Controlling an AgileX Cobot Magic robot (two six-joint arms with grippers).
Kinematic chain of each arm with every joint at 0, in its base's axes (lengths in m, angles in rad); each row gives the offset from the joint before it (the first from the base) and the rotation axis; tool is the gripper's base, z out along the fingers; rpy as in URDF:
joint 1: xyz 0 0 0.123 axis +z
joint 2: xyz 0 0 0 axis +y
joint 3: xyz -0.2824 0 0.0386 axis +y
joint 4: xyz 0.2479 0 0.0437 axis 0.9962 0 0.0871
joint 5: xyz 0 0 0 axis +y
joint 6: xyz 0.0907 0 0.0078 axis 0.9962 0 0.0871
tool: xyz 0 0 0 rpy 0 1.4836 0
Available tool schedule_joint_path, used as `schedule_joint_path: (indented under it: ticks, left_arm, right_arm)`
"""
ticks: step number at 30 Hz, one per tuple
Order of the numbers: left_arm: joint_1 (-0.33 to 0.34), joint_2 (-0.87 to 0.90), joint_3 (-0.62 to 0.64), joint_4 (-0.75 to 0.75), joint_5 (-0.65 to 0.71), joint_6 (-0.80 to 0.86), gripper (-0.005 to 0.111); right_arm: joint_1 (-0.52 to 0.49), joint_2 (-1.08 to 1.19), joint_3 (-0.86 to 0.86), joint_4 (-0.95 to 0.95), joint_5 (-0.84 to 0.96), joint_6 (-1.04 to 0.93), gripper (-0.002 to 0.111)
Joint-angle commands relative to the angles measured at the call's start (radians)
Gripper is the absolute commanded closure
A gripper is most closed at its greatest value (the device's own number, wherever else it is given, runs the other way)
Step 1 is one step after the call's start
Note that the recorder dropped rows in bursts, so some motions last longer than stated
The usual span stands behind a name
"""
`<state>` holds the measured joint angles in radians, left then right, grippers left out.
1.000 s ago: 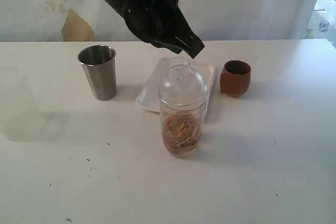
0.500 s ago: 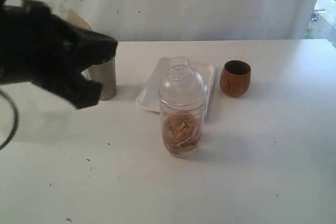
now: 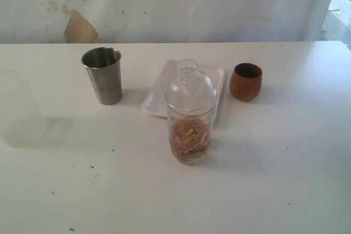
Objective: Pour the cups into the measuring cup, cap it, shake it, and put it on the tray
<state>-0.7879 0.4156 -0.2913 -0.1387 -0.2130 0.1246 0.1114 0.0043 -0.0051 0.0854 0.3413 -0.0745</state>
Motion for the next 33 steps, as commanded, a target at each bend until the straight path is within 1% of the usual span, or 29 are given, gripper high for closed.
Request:
schedule_joint_path:
  ticks: [1, 5, 8, 19, 25, 27, 30, 33]
  left_arm:
    - [-0.003, -0.051, 0.021, -0.016, 0.121, -0.016, 0.107]
    - [-0.003, -0.055, 0.021, -0.016, 0.213, -0.034, 0.107]
    - [-0.003, -0.055, 0.021, -0.016, 0.237, -0.034, 0.107]
    - [-0.003, -0.055, 0.024, -0.016, 0.237, -0.034, 0.107]
    - [-0.001, -0.062, 0.074, -0.016, 0.23, -0.034, 0.107]
    - [0.019, -0.07, 0.102, -0.016, 0.233, -0.034, 0.107]
    - [0.072, -0.079, 0.144, -0.014, 0.237, -0.034, 0.107]
    - [0.154, -0.079, 0.179, -0.009, 0.237, -0.034, 0.107]
  right_arm:
    - [-0.003, -0.004, 0.005, -0.003, 0.0, 0.0, 0.108]
    - [-0.003, -0.004, 0.005, -0.003, 0.0, 0.0, 0.108]
    - [-0.003, -0.004, 0.005, -0.003, 0.0, 0.0, 0.108]
    - [-0.003, -0.004, 0.005, -0.003, 0.0, 0.0, 0.108]
    - [-0.003, -0.004, 0.005, -0.003, 0.0, 0.0, 0.108]
    - [-0.003, -0.004, 0.005, -0.003, 0.0, 0.0, 0.108]
    - [-0.003, -0.004, 0.005, -0.003, 0.0, 0.0, 0.108]
    - [-0.003, -0.004, 0.005, -0.003, 0.0, 0.0, 0.108]
